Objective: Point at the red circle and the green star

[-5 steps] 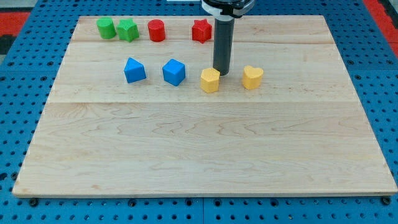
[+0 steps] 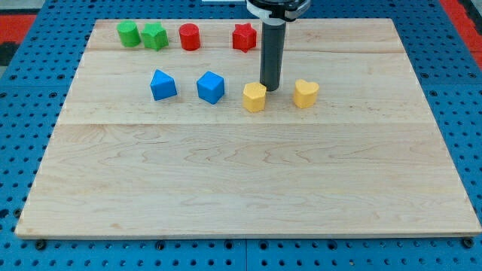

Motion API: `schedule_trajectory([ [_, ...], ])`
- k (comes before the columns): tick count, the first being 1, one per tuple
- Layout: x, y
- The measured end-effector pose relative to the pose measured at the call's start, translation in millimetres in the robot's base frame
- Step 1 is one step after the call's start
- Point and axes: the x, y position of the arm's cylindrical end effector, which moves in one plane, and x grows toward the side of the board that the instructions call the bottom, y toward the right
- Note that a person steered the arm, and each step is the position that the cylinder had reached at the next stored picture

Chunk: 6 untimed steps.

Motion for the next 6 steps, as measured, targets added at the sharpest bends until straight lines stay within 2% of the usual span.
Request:
schedule_trajectory([
  [1,-7.5,-6.8],
  [2,-30.7,-42.8],
  [4,-65.5,-161.0],
  [5,-88.8,-190.7],
  [6,-116.0,-161.3],
])
